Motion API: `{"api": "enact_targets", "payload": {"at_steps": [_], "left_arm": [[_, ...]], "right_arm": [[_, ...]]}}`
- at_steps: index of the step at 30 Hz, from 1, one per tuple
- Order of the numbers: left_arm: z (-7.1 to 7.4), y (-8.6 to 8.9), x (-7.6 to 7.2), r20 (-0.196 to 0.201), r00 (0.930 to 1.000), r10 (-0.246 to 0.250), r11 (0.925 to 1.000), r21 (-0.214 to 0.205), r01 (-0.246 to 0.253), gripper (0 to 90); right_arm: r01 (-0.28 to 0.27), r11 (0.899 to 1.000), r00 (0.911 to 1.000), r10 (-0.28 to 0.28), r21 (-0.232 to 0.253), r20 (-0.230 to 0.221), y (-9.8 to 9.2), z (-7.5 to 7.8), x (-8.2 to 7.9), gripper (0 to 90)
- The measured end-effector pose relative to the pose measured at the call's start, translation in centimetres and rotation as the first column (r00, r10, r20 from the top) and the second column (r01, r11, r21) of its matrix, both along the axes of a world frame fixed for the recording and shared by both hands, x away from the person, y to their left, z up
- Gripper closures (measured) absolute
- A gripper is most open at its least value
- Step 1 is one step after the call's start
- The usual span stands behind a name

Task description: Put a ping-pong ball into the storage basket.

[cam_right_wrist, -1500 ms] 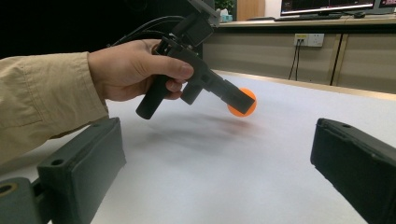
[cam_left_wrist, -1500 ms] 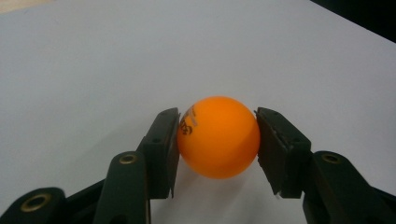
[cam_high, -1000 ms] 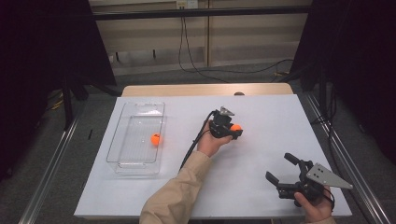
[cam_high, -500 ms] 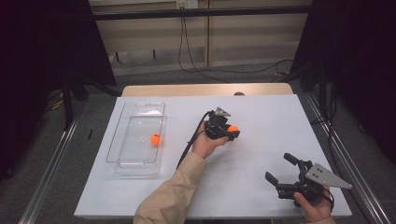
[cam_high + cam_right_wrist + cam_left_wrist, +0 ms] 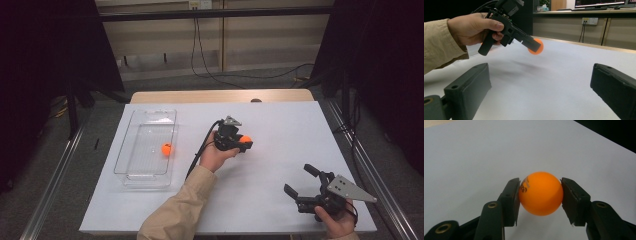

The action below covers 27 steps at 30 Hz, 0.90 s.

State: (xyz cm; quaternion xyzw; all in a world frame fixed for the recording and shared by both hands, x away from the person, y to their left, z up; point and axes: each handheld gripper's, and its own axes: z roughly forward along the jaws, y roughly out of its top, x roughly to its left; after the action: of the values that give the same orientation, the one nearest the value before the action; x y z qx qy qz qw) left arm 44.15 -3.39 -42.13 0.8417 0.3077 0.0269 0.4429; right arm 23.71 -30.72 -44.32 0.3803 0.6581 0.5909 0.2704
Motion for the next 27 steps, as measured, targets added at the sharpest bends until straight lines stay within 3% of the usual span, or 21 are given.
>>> {"api": "enact_targets", "payload": {"at_steps": [27], "left_arm": [[-0.4,1.9,-0.4,-0.007,1.0000,0.002,0.9998,0.021,-0.002,51.0]], "right_arm": [[-0.001,1.000,1.0000,0.001,0.000,0.001,0.0,0.0,0.0,2.5]]}}
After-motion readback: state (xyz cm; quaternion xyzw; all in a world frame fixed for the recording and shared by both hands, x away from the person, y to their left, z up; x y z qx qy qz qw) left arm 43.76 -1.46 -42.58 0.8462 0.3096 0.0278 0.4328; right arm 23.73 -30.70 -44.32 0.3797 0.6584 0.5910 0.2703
